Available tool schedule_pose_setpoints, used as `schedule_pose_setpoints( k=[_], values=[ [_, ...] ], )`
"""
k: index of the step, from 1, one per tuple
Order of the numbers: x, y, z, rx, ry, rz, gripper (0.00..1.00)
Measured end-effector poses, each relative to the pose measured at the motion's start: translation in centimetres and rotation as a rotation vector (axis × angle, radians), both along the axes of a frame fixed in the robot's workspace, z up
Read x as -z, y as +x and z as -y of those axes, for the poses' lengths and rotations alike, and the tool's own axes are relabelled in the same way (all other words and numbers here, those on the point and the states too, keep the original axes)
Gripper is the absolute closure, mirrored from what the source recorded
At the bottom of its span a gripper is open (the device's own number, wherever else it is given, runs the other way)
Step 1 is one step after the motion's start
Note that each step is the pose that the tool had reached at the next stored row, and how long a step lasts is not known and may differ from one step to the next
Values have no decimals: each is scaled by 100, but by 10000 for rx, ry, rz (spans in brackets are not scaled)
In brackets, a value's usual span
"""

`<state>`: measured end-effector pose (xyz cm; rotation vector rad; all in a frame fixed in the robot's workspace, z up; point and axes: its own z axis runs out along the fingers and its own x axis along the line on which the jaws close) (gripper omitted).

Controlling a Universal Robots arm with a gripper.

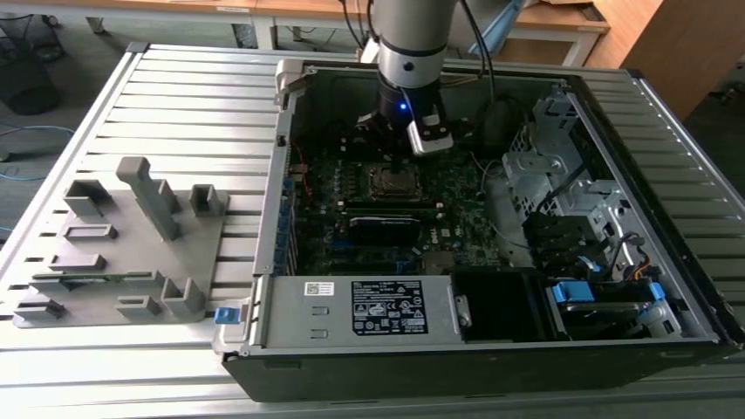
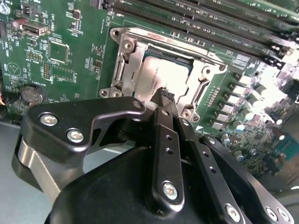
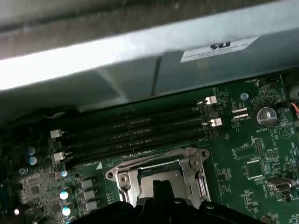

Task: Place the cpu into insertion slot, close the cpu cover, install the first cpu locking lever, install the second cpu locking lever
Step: 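Install the first cpu locking lever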

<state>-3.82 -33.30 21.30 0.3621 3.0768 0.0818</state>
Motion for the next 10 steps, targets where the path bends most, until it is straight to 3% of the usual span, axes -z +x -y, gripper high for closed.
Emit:
schedule_pose_setpoints(
  k=[4,5,8,10],
  values=[
    [4,-1,6,-248,-1,218,89],
    [5,-1,5,-288,1,244,89],
    [6,-2,6,-294,-30,246,89],
    [5,-2,6,-306,-98,239,89]
  ],
)
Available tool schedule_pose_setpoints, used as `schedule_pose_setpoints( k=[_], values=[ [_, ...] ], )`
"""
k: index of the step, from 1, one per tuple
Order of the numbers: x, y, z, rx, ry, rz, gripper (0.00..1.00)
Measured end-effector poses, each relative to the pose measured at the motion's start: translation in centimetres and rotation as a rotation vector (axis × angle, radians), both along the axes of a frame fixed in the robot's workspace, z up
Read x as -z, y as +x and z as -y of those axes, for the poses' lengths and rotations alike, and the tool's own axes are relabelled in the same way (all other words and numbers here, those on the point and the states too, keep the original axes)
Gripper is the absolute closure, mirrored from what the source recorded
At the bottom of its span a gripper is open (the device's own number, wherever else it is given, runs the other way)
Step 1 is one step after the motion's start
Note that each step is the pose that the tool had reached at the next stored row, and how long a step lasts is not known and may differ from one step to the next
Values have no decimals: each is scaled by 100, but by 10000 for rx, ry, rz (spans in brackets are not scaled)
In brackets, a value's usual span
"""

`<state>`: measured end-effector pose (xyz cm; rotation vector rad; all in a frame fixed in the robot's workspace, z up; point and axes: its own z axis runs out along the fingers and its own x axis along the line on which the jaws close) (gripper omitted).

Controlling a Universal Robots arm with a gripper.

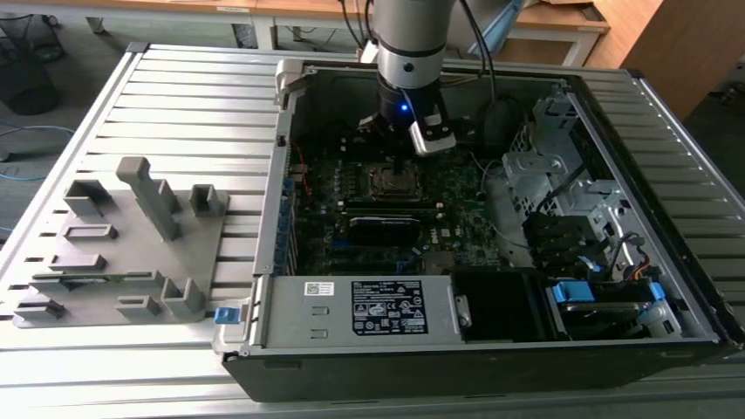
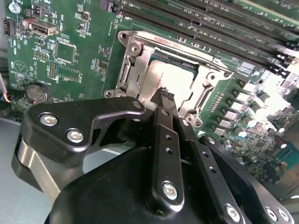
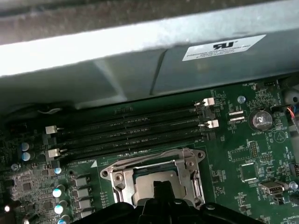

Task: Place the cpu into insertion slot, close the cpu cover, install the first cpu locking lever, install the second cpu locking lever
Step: 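Install the first cpu locking lever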

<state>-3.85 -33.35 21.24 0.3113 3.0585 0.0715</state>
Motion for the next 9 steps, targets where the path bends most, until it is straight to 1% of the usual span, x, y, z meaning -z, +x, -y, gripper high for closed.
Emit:
schedule_pose_setpoints(
  k=[2,4,6,9],
  values=[
    [0,-2,0,-74,-84,-4,89],
    [1,-4,0,-191,-131,-5,89],
    [2,-5,1,-335,-156,-6,89],
    [6,-11,3,-548,-167,-3,89]
  ],
)
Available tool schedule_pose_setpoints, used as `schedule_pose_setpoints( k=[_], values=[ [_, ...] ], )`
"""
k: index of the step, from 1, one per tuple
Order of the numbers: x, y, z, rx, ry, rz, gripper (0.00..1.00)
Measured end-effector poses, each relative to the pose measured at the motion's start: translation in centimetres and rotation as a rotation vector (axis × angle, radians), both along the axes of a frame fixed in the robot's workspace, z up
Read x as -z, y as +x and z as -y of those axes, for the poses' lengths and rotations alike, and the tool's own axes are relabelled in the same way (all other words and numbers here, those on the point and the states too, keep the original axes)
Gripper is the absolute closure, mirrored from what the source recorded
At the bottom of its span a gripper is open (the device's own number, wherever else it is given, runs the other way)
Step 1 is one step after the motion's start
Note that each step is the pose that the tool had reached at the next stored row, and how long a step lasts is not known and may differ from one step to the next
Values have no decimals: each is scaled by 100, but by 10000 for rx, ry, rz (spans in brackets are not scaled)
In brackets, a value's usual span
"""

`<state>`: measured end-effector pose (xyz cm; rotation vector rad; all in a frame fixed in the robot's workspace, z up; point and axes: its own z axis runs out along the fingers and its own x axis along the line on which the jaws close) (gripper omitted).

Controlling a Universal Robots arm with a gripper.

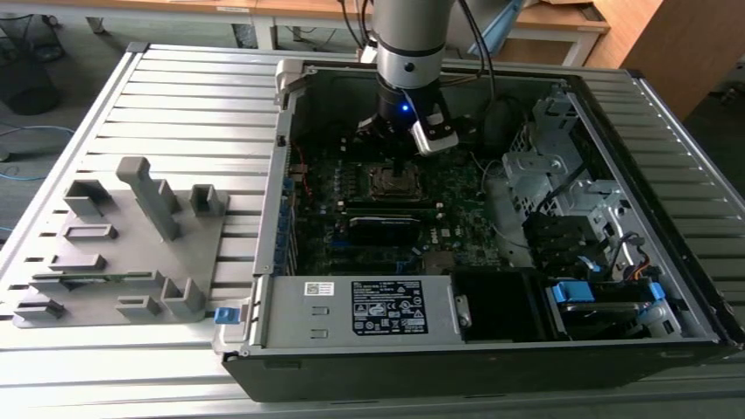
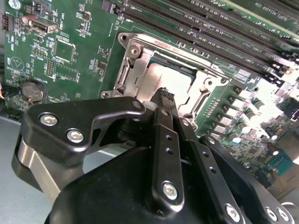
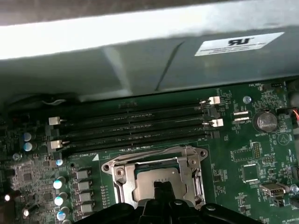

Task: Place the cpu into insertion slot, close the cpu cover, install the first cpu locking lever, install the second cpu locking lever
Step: 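Install the first cpu locking lever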

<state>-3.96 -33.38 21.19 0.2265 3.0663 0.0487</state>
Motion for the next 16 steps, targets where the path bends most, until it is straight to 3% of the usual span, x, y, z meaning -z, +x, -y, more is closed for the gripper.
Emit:
schedule_pose_setpoints(
  k=[7,16],
  values=[
    [0,-27,40,-227,-7,1,89],
    [-45,-27,42,-231,8,-6,89]
  ],
)
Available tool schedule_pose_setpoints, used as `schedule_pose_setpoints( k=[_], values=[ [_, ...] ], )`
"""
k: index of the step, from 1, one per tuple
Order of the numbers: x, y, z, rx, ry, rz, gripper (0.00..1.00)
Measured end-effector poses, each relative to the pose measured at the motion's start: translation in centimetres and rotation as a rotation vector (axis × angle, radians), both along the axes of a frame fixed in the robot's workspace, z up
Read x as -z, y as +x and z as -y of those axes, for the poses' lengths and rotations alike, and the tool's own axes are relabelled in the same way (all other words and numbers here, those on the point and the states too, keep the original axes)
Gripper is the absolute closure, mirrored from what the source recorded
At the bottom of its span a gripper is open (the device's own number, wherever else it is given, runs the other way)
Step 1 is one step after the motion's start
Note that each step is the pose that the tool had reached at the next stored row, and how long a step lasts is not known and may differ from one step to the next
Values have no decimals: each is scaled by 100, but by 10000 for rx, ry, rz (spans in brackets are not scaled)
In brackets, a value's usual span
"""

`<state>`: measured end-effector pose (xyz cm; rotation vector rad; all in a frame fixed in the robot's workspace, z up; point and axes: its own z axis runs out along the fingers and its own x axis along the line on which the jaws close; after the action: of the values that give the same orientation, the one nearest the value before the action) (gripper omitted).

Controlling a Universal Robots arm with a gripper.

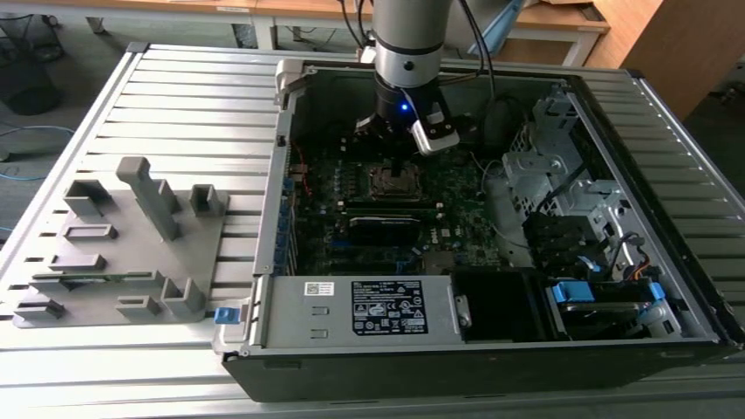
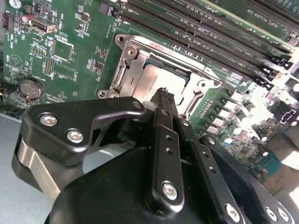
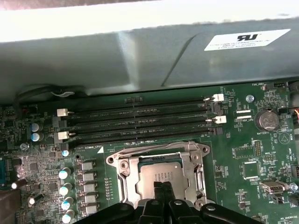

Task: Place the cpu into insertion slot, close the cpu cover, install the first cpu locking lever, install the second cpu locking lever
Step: 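Install the first cpu locking lever, then install the second cpu locking lever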

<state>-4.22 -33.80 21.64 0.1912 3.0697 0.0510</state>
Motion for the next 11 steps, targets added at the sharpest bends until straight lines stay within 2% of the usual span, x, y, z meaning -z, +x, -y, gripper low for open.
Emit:
schedule_pose_setpoints(
  k=[11],
  values=[
    [-17,0,0,0,0,-13,89]
  ],
)
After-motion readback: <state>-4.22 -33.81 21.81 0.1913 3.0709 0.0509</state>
